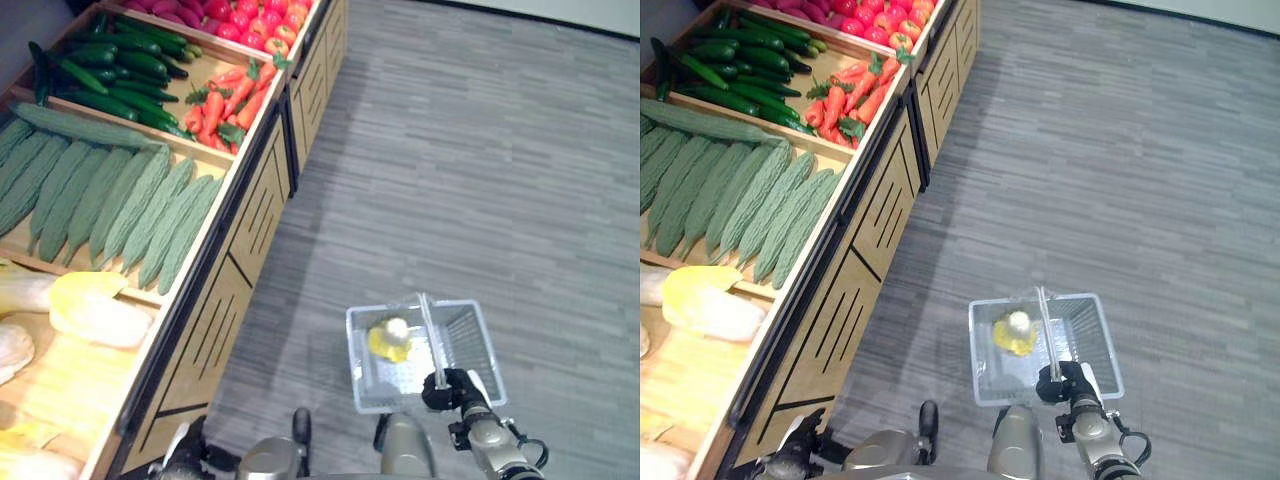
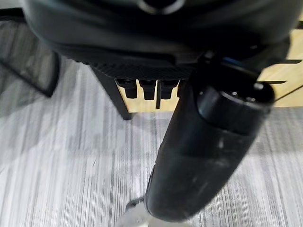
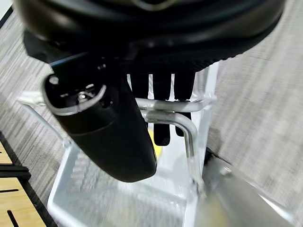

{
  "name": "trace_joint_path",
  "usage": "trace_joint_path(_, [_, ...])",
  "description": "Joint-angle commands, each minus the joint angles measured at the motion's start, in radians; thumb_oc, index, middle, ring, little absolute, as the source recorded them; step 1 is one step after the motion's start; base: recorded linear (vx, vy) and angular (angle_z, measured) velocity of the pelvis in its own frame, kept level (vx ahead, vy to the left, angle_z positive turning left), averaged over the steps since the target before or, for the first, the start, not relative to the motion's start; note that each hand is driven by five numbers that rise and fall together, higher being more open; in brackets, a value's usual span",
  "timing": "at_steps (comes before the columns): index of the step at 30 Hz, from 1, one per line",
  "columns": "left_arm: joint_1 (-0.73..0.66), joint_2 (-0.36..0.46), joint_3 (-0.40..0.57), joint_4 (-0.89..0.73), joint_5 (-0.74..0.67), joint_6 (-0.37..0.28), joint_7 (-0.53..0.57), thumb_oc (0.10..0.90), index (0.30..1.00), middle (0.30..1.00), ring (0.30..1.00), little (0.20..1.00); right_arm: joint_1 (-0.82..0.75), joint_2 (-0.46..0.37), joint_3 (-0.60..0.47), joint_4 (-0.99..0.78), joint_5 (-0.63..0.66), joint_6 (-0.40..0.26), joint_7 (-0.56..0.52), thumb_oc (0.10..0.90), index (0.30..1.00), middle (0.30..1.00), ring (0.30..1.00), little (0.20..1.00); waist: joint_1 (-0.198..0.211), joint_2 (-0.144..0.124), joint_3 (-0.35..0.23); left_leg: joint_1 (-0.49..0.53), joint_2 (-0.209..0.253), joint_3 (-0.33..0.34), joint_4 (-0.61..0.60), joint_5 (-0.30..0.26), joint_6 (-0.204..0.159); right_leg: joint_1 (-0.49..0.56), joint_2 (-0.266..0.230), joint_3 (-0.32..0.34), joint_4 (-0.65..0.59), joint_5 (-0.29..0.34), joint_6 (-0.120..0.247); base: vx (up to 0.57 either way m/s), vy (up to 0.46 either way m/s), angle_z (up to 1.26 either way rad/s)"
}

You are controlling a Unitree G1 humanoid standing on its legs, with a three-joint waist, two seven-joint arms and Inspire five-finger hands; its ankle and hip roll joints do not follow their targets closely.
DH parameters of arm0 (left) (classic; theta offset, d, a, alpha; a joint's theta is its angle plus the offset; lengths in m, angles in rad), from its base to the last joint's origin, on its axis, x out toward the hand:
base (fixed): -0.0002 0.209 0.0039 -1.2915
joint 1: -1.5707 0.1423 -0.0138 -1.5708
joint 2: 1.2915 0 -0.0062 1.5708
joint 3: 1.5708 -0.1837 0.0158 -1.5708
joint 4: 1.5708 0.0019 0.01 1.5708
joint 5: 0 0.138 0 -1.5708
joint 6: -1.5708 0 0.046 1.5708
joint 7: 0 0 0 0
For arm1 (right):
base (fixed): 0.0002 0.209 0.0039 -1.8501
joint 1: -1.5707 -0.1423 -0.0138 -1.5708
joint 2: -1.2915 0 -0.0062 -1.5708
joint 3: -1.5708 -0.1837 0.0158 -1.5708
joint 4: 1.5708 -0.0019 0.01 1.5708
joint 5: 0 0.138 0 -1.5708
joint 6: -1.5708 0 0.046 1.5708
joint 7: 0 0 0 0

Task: Get the vegetables into the basket

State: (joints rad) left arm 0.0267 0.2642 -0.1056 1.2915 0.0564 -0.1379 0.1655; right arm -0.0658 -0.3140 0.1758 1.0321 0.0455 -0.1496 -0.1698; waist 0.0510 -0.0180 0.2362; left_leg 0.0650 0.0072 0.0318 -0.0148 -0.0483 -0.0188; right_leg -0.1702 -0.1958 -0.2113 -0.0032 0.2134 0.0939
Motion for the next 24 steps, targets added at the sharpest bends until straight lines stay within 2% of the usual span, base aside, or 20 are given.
trace_joint_path(1, [0.014, 0.013, 0.008, -0.007, -0.042, -0.015, -0.006, 0.900, 1.000, 1.000, 1.000, 1.000, -0.015, -0.115, -0.014, -0.072, 0.016, -0.074, -0.024, 0.400, 0.300, 0.300, 0.300, 0.300, 0.007, -0.002, -0.039, -0.028, 0.144, -0.047, 0.086, 0.052, -0.099, -0.025, -0.018, -0.011, 0.127, -0.117, 0.069, 0.15, -0.202, 0.31])
trace_joint_path(2, [0.015, 0.006, 0.010, -0.001, -0.050, -0.014, -0.002, 0.900, 1.000, 1.000, 1.000, 1.000, -0.011, -0.124, -0.019, -0.095, 0.022, -0.079, -0.024, 0.400, 0.300, 0.300, 0.300, 0.300, 0.005, 0.005, -0.042, -0.030, 0.162, -0.057, 0.088, 0.080, -0.106, -0.023, -0.005, -0.023, 0.139, -0.135, 0.058, 0.15, -0.200, 0.19])
trace_joint_path(3, [0.016, 0.006, 0.010, -0.001, -0.050, -0.014, -0.002, 0.900, 1.000, 1.000, 1.000, 1.000, -0.011, -0.124, -0.019, -0.096, 0.022, -0.078, -0.024, 0.400, 0.300, 0.300, 0.300, 0.300, 0.004, 0.005, -0.042, -0.030, 0.162, -0.058, 0.088, 0.080, -0.107, -0.023, -0.005, -0.024, 0.139, -0.136, 0.057, 0.15, -0.208, 0.14])
trace_joint_path(8, [0.010, -0.007, -0.001, -0.015, -0.057, -0.011, 0.001, 0.900, 1.000, 1.000, 1.000, 1.000, -0.020, -0.154, -0.021, -0.091, 0.018, -0.084, -0.027, 0.400, 0.300, 0.300, 0.300, 0.300, 0.007, 0.027, -0.052, -0.041, 0.190, -0.072, 0.124, 0.163, -0.122, 0.002, 0.051, -0.030, 0.124, -0.170, 0.022, 0.14, -0.181, 0.03])
trace_joint_path(9, [-0.001, -0.008, -0.009, -0.026, -0.057, -0.010, 0.001, 0.900, 1.000, 1.000, 1.000, 1.000, -0.007, -0.160, -0.021, -0.086, 0.016, -0.083, -0.029, 0.400, 0.300, 0.300, 0.300, 0.300, 0.009, 0.025, -0.049, -0.071, 0.185, -0.071, 0.188, 0.202, -0.129, 0.027, 0.063, -0.031, 0.102, -0.181, 0.006, 0.12, -0.184, -0.12])
trace_joint_path(11, [-0.013, -0.012, -0.021, -0.043, -0.060, -0.011, 0.000, 0.900, 1.000, 1.000, 1.000, 1.000, 0.008, -0.163, -0.025, -0.069, 0.013, -0.078, -0.032, 0.400, 0.300, 0.300, 0.300, 0.300, 0.009, 0.021, -0.040, -0.122, 0.174, -0.076, 0.276, 0.223, -0.125, 0.065, 0.070, -0.042, 0.082, -0.199, -0.014, 0.08, -0.137, 0.15])
trace_joint_path(12, [-0.013, -0.012, -0.021, -0.044, -0.060, -0.011, 0.000, 0.900, 1.000, 1.000, 1.000, 1.000, 0.008, -0.163, -0.025, -0.069, 0.013, -0.079, -0.031, 0.400, 0.300, 0.300, 0.300, 0.300, 0.007, 0.021, -0.040, -0.124, 0.174, -0.078, 0.280, 0.222, -0.125, 0.066, 0.070, -0.044, 0.081, -0.199, -0.014, 0.06, -0.083, 0.27])
trace_joint_path(13, [-0.030, -0.011, -0.029, -0.048, -0.064, -0.012, 0.001, 0.900, 1.000, 1.000, 1.000, 1.000, 0.019, -0.166, -0.035, -0.065, 0.013, -0.074, -0.035, 0.400, 0.300, 0.300, 0.300, 0.300, 0.013, 0.016, -0.027, -0.176, 0.148, -0.082, 0.260, 0.212, -0.120, 0.097, 0.068, -0.045, 0.063, -0.206, -0.011, 0.04, -0.038, 0.15])
trace_joint_path(14, [-0.030, -0.011, -0.029, -0.048, -0.064, -0.012, 0.000, 0.900, 1.000, 1.000, 1.000, 1.000, 0.019, -0.166, -0.035, -0.065, 0.013, -0.074, -0.035, 0.400, 0.300, 0.300, 0.300, 0.300, 0.012, 0.016, -0.026, -0.175, 0.147, -0.083, 0.262, 0.211, -0.119, 0.100, 0.067, -0.046, 0.063, -0.207, -0.011, 0.08, -0.046, 0.20])
trace_joint_path(16, [-0.036, -0.009, -0.040, -0.049, -0.058, -0.013, -0.002, 0.900, 1.000, 1.000, 1.000, 1.000, 0.032, -0.168, -0.049, -0.048, 0.015, -0.074, -0.037, 0.400, 0.300, 0.300, 0.300, 0.300, 0.015, 0.009, -0.029, -0.216, 0.129, -0.069, 0.190, 0.169, -0.110, 0.122, 0.061, -0.050, 0.046, -0.213, 0.000, 0.15, 0.022, 0.26])
trace_joint_path(17, [-0.035, -0.006, -0.052, -0.064, -0.050, -0.020, -0.002, 0.900, 1.000, 1.000, 1.000, 1.000, 0.040, -0.174, -0.056, -0.042, 0.010, -0.074, -0.041, 0.400, 0.300, 0.300, 0.300, 0.300, 0.020, 0.010, -0.037, -0.265, 0.140, -0.054, 0.091, 0.171, -0.105, 0.138, 0.060, -0.047, 0.037, -0.220, 0.009, 0.22, 0.092, 0.26])
trace_joint_path(18, [-0.035, -0.006, -0.057, -0.068, -0.047, -0.021, -0.003, 0.900, 1.000, 1.000, 1.000, 1.000, 0.042, -0.175, -0.057, -0.031, 0.008, -0.074, -0.041, 0.400, 0.300, 0.300, 0.300, 0.300, 0.027, 0.012, -0.040, -0.276, 0.141, -0.051, 0.048, 0.195, -0.106, 0.148, 0.062, -0.038, 0.034, -0.227, 0.014, 0.23, 0.130, 0.16])
trace_joint_path(20, [-0.038, 0.000, -0.061, -0.070, -0.048, -0.024, -0.002, 0.900, 1.000, 1.000, 1.000, 1.000, 0.036, -0.168, -0.048, -0.025, 0.003, -0.074, -0.046, 0.400, 0.300, 0.300, 0.300, 0.300, 0.048, 0.017, -0.047, -0.318, 0.136, -0.094, -0.003, 0.254, -0.121, 0.179, 0.079, -0.002, 0.029, -0.243, 0.017, 0.27, 0.148, -0.23])
trace_joint_path(24, [-0.020, 0.010, -0.055, -0.065, -0.029, -0.022, -0.005, 0.900, 1.000, 1.000, 1.000, 1.000, 0.043, -0.150, -0.045, -0.030, -0.006, -0.072, -0.035, 0.400, 0.300, 0.300, 0.300, 0.300, 0.059, 0.001, -0.062, -0.282, 0.125, -0.079, -0.001, 0.227, -0.109, 0.209, 0.068, 0.031, 0.032, -0.255, 0.029, 0.21, 0.155, -0.73])
